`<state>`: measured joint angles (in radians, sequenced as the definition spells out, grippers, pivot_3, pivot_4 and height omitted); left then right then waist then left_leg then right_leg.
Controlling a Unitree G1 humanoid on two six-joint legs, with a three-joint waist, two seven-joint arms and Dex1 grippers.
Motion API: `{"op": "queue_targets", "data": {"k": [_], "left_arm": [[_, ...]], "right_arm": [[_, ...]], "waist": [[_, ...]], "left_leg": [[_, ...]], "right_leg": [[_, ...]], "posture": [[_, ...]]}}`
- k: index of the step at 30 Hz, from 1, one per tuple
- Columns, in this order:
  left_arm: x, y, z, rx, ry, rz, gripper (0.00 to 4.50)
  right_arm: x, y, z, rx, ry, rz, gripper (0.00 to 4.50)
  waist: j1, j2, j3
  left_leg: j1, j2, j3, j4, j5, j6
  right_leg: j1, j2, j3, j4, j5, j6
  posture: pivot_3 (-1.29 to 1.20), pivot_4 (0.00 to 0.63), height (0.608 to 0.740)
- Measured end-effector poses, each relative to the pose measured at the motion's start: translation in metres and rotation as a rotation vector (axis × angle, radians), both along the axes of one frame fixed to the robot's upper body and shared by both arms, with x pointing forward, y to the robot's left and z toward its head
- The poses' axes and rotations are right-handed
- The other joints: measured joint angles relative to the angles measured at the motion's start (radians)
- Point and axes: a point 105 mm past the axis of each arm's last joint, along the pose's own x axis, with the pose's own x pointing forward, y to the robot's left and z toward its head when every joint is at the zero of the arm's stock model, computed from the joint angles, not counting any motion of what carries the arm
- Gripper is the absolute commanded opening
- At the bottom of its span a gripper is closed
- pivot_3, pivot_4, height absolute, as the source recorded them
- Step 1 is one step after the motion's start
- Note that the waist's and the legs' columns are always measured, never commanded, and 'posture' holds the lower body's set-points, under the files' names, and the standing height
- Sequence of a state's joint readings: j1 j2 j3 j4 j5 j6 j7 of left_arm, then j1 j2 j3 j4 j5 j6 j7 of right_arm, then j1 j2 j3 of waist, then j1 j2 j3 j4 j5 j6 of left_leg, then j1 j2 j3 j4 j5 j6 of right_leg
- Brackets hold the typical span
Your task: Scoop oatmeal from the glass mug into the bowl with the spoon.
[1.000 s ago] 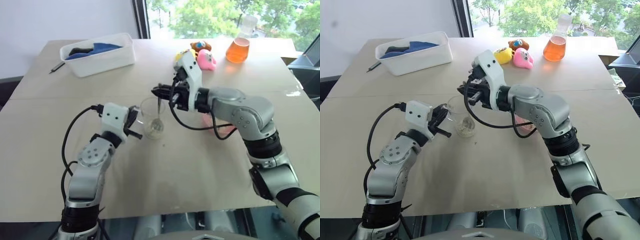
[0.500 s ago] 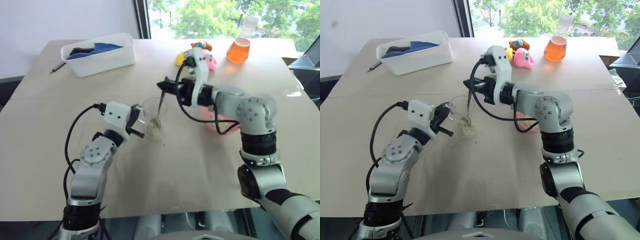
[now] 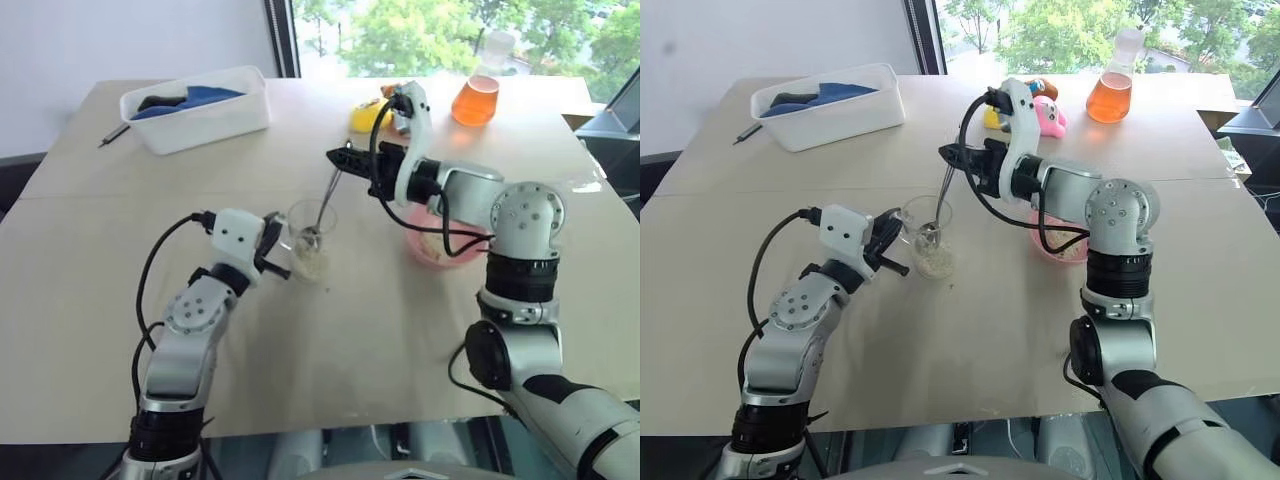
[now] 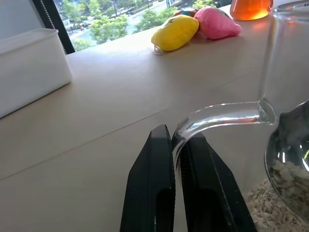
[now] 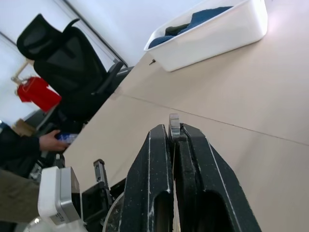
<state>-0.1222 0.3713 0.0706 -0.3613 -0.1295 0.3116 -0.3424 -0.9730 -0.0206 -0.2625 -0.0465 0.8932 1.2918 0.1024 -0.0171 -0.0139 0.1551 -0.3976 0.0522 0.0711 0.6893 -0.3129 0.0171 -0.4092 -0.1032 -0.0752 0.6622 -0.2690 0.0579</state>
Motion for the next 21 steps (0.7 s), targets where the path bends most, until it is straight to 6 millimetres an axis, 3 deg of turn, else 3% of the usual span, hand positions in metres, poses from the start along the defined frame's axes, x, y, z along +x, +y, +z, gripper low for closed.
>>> {"op": "queue_targets", "data": {"k": [21], "left_arm": [[0.008,-0.010,-0.007,-0.065,-0.040,-0.023,0.14]], "right_arm": [[0.017,-0.033,0.011,0.178,0.227,-0.094,0.00]], "waist": [[0.000,0.000,0.000]], "left_leg": [[0.000,0.000,0.000,0.000,0.000,0.000]], "right_leg": [[0.000,0.000,0.000,0.000,0.000,0.000]], "posture": [[0.00,0.150,0.740]]}}
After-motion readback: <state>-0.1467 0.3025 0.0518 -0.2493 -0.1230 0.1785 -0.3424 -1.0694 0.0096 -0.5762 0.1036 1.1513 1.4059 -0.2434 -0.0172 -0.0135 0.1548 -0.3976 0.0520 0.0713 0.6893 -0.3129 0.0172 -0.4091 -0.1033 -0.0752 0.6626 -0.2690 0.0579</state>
